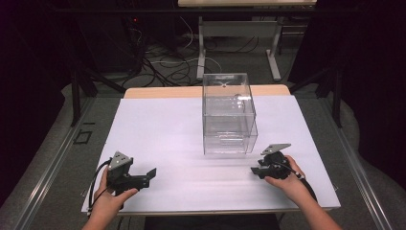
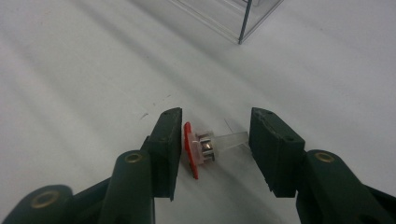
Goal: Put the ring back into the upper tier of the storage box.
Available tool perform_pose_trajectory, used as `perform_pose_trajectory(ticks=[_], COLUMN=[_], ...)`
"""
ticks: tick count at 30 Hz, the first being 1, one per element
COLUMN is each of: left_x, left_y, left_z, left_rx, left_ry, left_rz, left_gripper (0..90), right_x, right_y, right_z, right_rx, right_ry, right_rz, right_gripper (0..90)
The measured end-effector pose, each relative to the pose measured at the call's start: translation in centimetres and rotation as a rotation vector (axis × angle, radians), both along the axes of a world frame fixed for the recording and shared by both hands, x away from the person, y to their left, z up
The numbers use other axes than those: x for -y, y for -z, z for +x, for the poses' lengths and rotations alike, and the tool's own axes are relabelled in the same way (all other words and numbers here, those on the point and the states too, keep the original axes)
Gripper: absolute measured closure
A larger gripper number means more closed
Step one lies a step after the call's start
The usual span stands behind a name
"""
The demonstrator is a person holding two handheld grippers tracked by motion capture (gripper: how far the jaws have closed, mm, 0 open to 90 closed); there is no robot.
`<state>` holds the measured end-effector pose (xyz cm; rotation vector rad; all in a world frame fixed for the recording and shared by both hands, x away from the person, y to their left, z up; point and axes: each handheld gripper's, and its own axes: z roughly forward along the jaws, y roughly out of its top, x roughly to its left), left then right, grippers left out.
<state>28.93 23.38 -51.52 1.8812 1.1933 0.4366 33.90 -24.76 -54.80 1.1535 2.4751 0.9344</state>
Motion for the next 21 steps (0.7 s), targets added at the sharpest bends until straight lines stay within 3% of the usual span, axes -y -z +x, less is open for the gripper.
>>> perform_pose_trajectory(ticks=[3, 4, 6, 7, 8, 21], left_x=[0.02, -0.03, -0.03, -0.03, -0.04, -0.04], left_y=[0.03, 0.02, 0.03, 0.03, 0.03, 0.09], left_z=[0.02, 0.05, 0.04, 0.04, 0.04, 0.09], left_rx=[0.000, 0.001, 0.000, 0.000, 0.000, 0.001], left_ry=[0.002, 0.004, 0.004, 0.004, 0.004, 0.005], left_rz=[-0.001, 0.007, 0.005, 0.005, 0.005, 0.007], left_gripper=[0.9, 0.9, 0.9, 0.9, 0.9, 0.9], right_x=[-0.06, -0.05, -0.22, -0.14, -0.22, -0.47], right_y=[0.07, -0.08, 0.02, -0.16, 0.01, -0.16], right_z=[-0.06, -0.06, -0.13, -0.07, -0.06, -0.18], right_rx=[-0.010, -0.015, -0.017, -0.021, -0.006, -0.019], right_ry=[0.007, 0.003, 0.011, -0.004, 0.001, 0.024], right_rz=[-0.007, -0.036, -0.014, -0.041, -0.023, -0.029], right_gripper=[57.4, 57.8, 58.2, 58.3, 58.4, 58.8])
